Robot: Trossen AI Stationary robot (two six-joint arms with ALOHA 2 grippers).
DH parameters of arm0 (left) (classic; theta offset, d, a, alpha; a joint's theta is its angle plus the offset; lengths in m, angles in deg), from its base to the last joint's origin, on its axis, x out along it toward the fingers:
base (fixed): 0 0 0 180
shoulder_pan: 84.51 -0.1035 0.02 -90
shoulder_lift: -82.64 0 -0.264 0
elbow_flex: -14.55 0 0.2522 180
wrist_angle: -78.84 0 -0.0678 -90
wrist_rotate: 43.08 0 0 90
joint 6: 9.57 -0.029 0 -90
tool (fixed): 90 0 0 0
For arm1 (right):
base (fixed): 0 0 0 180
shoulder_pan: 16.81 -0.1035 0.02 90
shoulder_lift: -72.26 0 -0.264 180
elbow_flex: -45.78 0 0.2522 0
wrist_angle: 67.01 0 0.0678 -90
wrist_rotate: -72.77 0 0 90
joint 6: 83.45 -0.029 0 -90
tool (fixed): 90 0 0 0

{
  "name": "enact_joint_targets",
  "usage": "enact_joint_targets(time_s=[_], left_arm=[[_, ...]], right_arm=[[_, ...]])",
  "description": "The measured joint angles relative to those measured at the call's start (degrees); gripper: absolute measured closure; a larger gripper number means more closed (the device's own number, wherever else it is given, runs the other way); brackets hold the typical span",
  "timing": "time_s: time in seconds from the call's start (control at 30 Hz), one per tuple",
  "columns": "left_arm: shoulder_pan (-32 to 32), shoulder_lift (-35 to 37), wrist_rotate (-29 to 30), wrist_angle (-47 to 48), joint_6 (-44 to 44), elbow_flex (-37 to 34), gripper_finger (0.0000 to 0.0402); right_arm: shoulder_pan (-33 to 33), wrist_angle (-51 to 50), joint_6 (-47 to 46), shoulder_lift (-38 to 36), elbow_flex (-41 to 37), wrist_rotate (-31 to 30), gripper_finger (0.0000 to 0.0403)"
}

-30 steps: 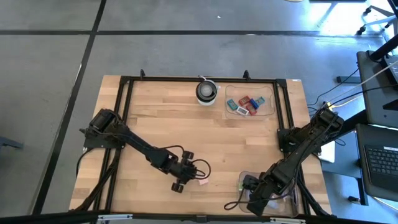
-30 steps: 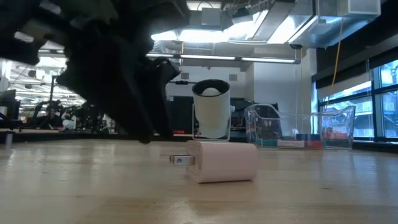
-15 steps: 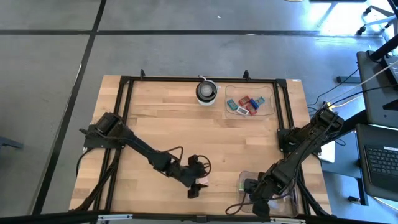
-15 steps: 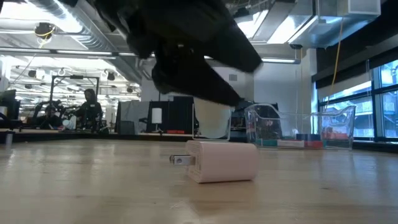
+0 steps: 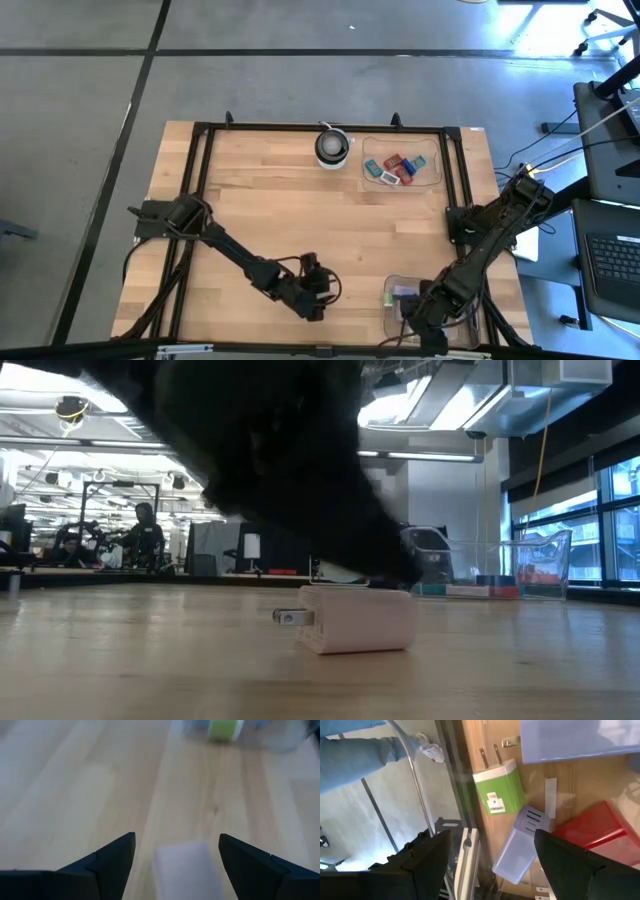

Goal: Pick & Place Office items
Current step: Put the white charger adapter into the bottom transparent bin

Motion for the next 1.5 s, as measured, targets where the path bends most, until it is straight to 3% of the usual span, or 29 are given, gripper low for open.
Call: enact_joint_targets(time_s=[0.2,0.4,0.63,0.73,0.87,1.0,1.2,1.5], left_arm=[[-0.03,-0.39,-6.80,5.74,6.16,-0.03,0.0120],[0.09,-1.94,-3.68,5.08,6.36,-0.06,0.0127],[-0.03,-2.25,-3.16,2.73,2.99,-0.08,0.0201],[-0.08,-1.39,-2.83,2.84,2.46,-0.12,0.0207],[-0.09,0.78,1.29,2.81,0.97,0.97,0.0207],[-0.39,3.26,8.72,2.57,-6.21,3.82,0.0207],[-1.71,6.01,24.06,1.14,-22.57,9.74,0.0197],[-6.75,7.04,31.42,-3.37,-43.73,17.75,0.0203]], right_arm=[[-0.30,0.01,-0.04,0.00,0.00,-0.04,0.0113],[-0.31,0.02,-0.72,0.00,0.00,-0.44,0.0113],[-0.31,0.02,-1.76,0.00,0.00,-0.44,0.0113],[-0.29,-0.02,-4.34,-0.44,0.00,-0.34,0.0113],[-0.26,-1.92,-7.33,-2.65,0.00,0.26,0.0113],[-0.26,-5.33,-9.11,-6.42,0.00,-0.08,0.0113],[0.72,-7.50,-11.10,-13.93,0.03,-10.90,0.0113],[3.56,-8.61,-11.80,-22.00,0.07,-42.33,0.0113]])
